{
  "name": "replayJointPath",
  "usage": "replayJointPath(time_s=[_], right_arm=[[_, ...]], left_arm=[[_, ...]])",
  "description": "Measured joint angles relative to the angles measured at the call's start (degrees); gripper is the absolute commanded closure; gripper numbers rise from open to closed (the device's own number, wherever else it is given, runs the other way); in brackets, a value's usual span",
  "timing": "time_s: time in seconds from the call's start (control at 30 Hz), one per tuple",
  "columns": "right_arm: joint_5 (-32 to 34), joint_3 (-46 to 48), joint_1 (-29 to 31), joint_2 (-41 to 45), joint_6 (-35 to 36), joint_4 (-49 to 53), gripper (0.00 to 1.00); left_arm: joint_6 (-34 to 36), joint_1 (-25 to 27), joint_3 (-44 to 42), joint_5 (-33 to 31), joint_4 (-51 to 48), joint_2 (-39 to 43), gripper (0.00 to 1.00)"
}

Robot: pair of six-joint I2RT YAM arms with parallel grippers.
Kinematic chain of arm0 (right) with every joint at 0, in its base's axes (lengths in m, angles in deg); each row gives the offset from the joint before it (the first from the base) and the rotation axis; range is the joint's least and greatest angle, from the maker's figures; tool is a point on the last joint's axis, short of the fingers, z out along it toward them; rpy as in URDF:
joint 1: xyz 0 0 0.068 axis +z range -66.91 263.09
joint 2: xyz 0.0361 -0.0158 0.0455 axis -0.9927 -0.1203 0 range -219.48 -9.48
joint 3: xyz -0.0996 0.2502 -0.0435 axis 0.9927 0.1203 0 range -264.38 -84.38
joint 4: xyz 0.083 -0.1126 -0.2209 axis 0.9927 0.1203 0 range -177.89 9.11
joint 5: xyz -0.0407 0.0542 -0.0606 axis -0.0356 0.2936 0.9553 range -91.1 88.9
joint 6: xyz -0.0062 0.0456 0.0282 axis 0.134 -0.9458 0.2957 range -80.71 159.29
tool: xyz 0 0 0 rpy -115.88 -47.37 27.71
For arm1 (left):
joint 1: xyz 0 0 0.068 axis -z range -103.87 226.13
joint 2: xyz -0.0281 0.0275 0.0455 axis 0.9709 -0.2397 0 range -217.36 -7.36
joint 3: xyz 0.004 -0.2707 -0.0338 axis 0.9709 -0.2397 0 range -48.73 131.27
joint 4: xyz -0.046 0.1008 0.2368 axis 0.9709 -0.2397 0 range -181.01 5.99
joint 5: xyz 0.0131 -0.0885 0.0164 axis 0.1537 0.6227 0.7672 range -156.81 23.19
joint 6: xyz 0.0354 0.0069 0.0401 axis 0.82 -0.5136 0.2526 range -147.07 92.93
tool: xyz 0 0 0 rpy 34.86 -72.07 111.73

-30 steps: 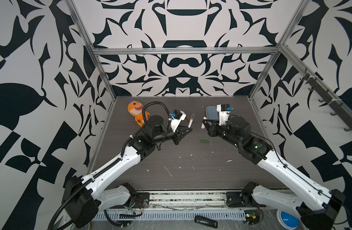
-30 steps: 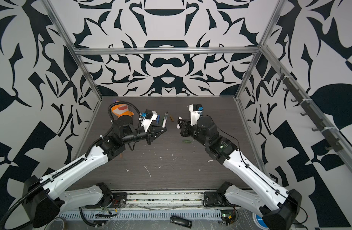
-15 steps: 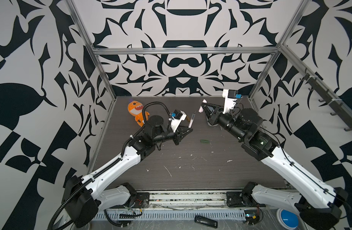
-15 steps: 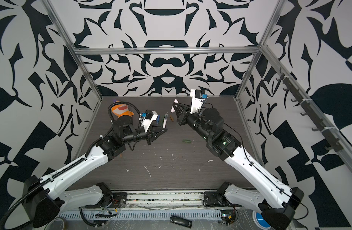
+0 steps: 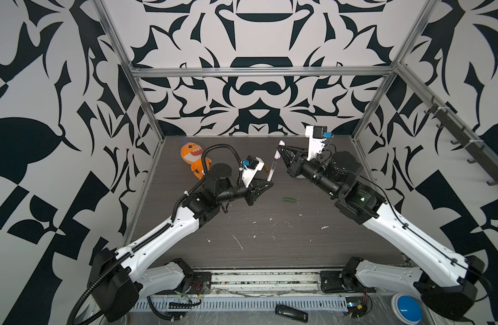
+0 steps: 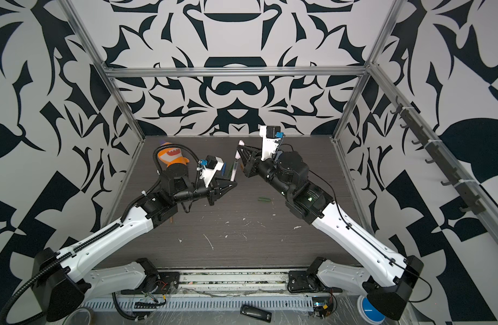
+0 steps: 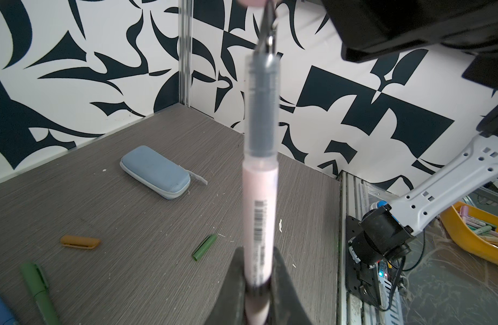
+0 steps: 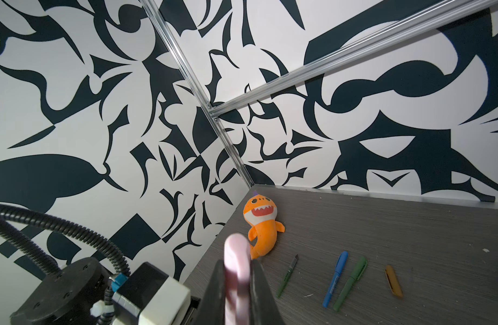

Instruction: Insert the pens into the pen caps

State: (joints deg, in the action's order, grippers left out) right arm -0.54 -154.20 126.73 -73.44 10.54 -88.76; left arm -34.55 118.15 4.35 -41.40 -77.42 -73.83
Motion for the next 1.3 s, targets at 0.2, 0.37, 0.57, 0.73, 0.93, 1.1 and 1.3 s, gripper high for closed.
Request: replayJointPath(time_s=[0.2,0.37,0.57,0.73,0.93,1.1,1.3], right_arm=[[-0.37,0.48,0.00,0.15,0.31,0.85,0.98],[-1.29,1.99,0.00,0.63,0.15,1.01,0.98],[-2.45,3.72,0.24,0.66,-0.15,0.96,0.98],[-2.49,6.01,0.37,1.22,-0.66,-0.94,0.96],[-2.82,7.28,0.92,1.40,-0.90,-1.64,0.90],[-2.43,8.00,2.05,0.92,-0.37,-1.62,0.87],[-1.84,8.41,3.50,0.79,-0.20,0.00,0.73]], left_arm=[[-0.07,0.00,0.00,-0.02,-0.04,-0.02,1.00],[-0.24,0.02,0.00,0.07,-0.57,-0.22,1.00],[-1.11,0.04,0.00,0.13,-0.87,-0.44,1.00],[-1.92,0.07,0.00,0.11,-1.62,-0.44,1.00],[-3.04,0.07,-0.02,-0.04,-1.66,-0.35,1.00],[-3.85,0.07,-1.01,-0.37,-1.86,0.02,1.00],[-4.26,0.07,-1.97,-0.83,-1.36,0.52,1.00]])
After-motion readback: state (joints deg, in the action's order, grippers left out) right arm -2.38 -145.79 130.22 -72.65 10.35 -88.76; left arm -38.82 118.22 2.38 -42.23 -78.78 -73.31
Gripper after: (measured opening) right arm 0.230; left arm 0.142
